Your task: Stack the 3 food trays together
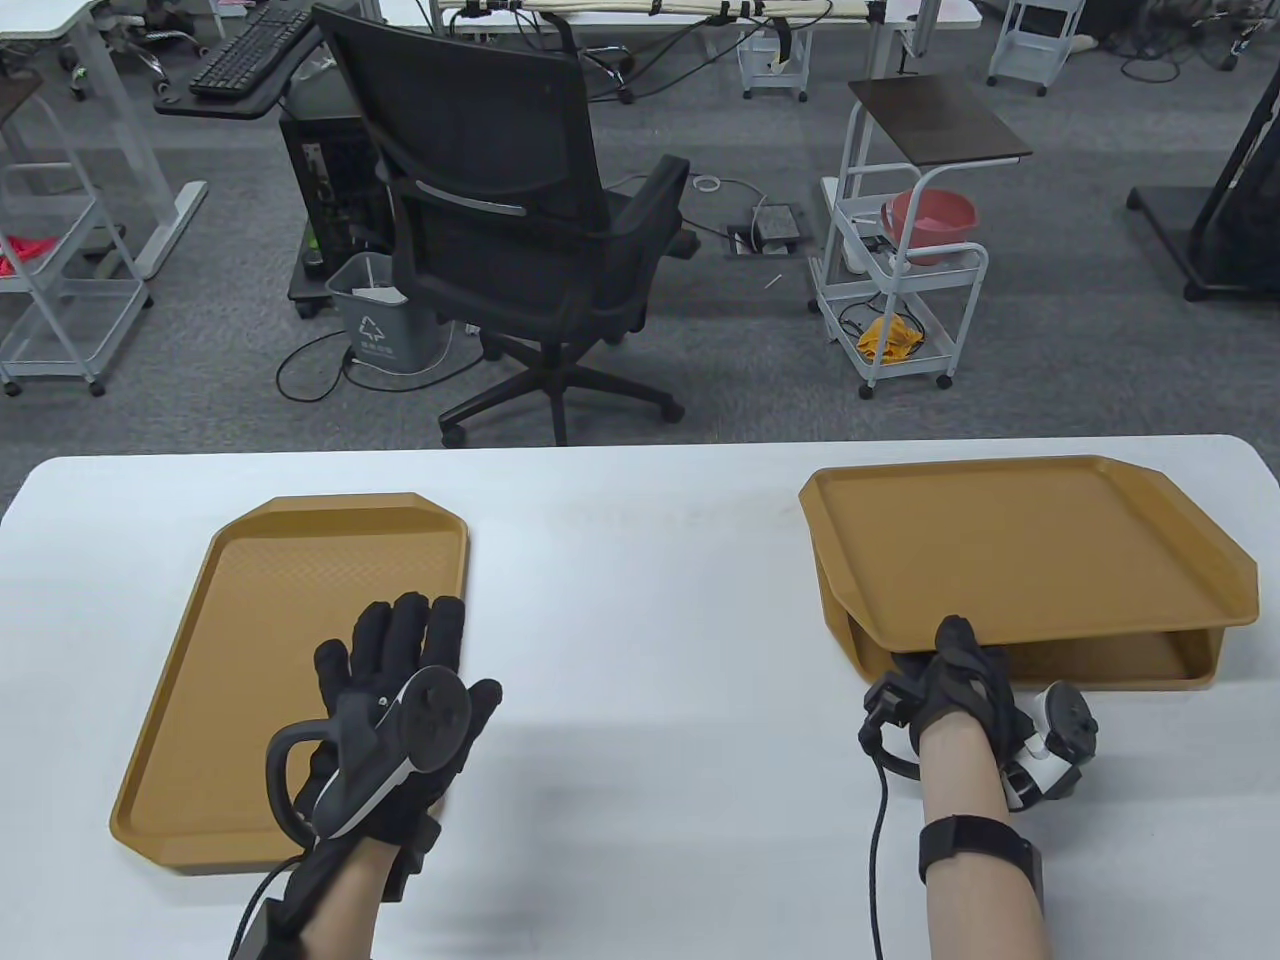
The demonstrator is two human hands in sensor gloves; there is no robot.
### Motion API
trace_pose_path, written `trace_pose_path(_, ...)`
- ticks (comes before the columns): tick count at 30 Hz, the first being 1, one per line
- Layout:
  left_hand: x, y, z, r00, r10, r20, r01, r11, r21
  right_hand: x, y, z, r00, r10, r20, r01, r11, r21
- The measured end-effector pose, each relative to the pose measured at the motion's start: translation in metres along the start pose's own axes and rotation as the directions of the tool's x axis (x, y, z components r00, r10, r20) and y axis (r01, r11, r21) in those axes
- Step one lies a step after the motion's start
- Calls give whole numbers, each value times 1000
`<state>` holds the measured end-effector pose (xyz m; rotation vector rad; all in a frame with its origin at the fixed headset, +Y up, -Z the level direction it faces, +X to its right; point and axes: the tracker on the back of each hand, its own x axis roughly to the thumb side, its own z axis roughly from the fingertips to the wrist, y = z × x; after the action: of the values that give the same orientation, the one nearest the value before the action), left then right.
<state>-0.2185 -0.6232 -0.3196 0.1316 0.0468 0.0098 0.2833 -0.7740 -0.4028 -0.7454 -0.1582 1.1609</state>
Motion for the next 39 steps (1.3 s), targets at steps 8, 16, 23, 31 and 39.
trace_pose_path(8,0,1,0,1000,-2,-2,2,1000,-13,-13,-4,-9,999,50,-11,-50,999,-14)
trace_pose_path(16,2,2,2,1000,-11,7,11,1000,-11,-10,-7,-8,950,311,-42,-314,944,-106)
trace_pose_path(23,4,1,1,1000,-14,10,14,1000,-13,-13,-19,-11,886,446,-126,-463,868,-180)
trace_pose_path(31,4,1,2,1000,-17,8,17,1000,-17,-14,-21,-13,887,436,-152,-460,863,-209)
trace_pose_path(39,4,2,2,1000,-10,11,10,1000,-17,1,-20,-2,736,675,-52,-656,692,-303)
